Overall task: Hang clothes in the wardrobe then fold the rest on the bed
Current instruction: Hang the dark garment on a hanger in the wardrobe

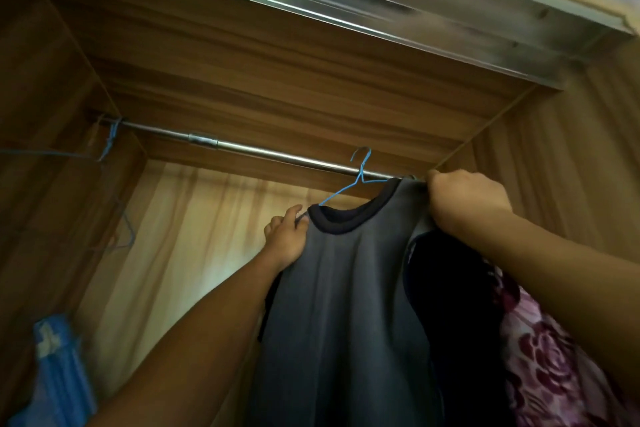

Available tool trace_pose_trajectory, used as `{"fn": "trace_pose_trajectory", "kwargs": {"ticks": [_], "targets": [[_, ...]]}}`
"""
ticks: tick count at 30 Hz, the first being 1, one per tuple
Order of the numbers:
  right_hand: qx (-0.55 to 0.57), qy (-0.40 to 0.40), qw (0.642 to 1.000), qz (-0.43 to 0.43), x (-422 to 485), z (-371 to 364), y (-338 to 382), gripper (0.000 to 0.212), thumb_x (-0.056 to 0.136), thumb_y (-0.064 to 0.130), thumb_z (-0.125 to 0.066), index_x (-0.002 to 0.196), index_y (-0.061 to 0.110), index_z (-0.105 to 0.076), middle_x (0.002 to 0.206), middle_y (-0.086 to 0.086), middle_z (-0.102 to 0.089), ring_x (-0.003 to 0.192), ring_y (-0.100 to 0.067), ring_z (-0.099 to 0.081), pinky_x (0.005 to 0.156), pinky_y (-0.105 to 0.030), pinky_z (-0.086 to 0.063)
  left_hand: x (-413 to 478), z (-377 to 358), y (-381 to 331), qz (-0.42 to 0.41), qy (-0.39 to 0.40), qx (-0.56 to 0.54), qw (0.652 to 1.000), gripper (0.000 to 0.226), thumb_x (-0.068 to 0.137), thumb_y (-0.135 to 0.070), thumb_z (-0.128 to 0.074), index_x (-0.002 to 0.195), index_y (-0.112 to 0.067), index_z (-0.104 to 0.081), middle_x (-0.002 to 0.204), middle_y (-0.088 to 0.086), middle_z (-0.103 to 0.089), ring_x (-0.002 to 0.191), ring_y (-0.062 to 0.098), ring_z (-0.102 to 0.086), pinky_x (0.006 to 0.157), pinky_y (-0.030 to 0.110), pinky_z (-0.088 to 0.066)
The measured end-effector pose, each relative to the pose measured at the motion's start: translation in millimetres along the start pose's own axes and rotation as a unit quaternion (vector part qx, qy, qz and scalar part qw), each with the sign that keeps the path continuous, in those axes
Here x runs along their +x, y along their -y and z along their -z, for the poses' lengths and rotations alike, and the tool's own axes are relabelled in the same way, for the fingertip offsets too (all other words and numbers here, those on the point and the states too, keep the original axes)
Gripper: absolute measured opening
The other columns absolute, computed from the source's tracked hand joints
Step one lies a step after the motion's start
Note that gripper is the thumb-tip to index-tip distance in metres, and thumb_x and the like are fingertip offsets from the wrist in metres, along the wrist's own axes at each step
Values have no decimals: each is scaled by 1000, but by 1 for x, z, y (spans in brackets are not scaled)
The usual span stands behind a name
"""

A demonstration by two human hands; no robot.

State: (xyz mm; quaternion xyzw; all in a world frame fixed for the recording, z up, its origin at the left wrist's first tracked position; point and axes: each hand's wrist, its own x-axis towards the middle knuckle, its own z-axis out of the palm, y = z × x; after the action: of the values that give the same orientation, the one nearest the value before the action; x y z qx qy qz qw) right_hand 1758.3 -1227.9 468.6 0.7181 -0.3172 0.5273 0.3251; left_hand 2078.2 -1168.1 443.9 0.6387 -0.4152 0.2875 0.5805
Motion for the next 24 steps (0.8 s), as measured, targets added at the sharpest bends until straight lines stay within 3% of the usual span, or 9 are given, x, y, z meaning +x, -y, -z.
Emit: {"fn": "trace_pose_trajectory", "kwargs": {"ticks": [5, 7, 9, 12, 16, 18, 21, 24], "targets": [[-4, -40, 999, 27, -20, -21, 7, 32, 101, 22, -42, 128, 24, -57, 119, -10, -68, 108, -35, -65, 78, -39, -47, -21, -20, 20, -10, 48, -5, 999, 53, 100, -52, -46, 150, -41, -34, 144, 9, -42, 139, 32, -34, 116, 47, -28], [4, -43, 999, 31, -36, -28, 8, 31, 98, 26, -46, 127, 27, -58, 119, -8, -69, 108, -33, -66, 82, -39, -51, -37, -25, 32, -11, 50, -27, 998, 52, 100, -47, -49, 150, -37, -37, 143, 6, -44, 138, 29, -35, 116, 47, -31], [9, -44, 999, 27, -46, -37, 8, 35, 94, 26, -50, 128, 25, -56, 114, -11, -70, 101, -36, -69, 76, -37, -49, -54, -27, 42, -25, 66, -46, 996, 48, 100, -42, -52, 147, -31, -44, 141, 3, -49, 135, 26, -43, 113, 48, -37], [119, -53, 991, -19, -52, -46, 7, 34, 90, 19, -54, 123, 18, -61, 109, -21, -70, 97, -43, -67, 78, -44, -52, -84, -31, 58, -14, 106, -76, 991, 50, 98, -40, -59, 144, -22, -50, 139, 4, -54, 128, 25, -53, 108, 47, -45], [358, -84, 923, -114, -68, -59, 5, 40, 87, 9, -61, 126, 14, -63, 118, -20, -71, 110, -42, -65, 94, -43, -50, -113, -34, 75, 15, 96, -66, 993, 42, 98, -26, -65, 136, -15, -53, 134, 3, -60, 119, 22, -60, 103, 40, -50], [480, -93, 851, -191, -84, -64, 11, 48, 87, 16, -70, 132, 17, -53, 121, -13, -68, 114, -36, -62, 98, -40, -46, -121, -34, 79, 41, 75, -45, 995, 32, 101, -25, -60, 131, -16, -54, 130, 3, -62, 115, 23, -61, 98, 35, -51], [595, -54, 759, -260, -121, -76, 34, 55, 82, 33, -83, 120, 23, -45, 116, 1, -64, 110, -26, -63, 100, -38, -47, -133, -33, 79, 57, 85, -50, 993, 29, 102, -24, -56, 129, -14, -54, 130, 2, -62, 114, 21, -59, 98, 33, -49], [598, 55, 757, -257, -169, -100, 58, 59, 77, 21, -87, 124, 21, -51, 115, 3, -67, 105, -22, -65, 98, -39, -52, -160, -35, 78, 56, 131, -68, 987, 32, 100, -16, -58, 132, -12, -54, 132, -1, -59, 116, 14, -55, 102, 30, -45]]}}
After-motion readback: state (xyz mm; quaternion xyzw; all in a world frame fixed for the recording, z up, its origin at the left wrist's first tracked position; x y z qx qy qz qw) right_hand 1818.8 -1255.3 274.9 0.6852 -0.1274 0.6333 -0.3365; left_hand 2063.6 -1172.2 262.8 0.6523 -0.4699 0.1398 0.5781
